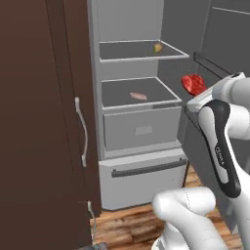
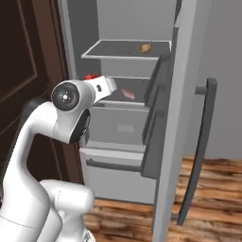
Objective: Place one onion and one steak in each tupperware on the nearby counter, to pack two identical lunches.
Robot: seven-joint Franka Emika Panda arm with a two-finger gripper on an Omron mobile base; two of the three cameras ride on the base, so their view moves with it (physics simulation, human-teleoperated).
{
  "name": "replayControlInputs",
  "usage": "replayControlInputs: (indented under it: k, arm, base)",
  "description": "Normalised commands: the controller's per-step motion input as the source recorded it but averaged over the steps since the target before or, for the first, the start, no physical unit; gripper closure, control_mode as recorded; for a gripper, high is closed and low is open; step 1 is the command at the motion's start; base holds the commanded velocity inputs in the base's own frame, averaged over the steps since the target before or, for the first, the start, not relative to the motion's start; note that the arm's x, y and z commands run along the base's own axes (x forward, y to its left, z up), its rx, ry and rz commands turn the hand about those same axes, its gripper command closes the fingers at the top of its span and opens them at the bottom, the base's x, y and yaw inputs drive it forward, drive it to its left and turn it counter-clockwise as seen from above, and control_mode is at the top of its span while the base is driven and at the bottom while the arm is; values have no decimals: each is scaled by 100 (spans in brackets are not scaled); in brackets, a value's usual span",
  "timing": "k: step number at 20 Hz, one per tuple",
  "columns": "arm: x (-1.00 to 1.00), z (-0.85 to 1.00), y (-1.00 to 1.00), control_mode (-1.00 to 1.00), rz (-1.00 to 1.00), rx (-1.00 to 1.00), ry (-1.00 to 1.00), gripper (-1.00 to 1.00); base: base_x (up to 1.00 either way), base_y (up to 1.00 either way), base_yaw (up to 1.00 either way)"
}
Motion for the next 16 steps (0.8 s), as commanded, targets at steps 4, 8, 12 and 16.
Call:
replayControlInputs:
  k: [4,8,12,16]
  arm:
    - [0,0,0,100,0,0,0,100]
    - [0,0,0,100,0,0,0,100]
    - [0,0,0,100,0,0,0,100]
    - [0,0,0,100,0,0,0,100]
  base:
    - [-99,0,0]
    - [-97,0,0]
    - [-97,0,0]
    - [-77,-25,6]
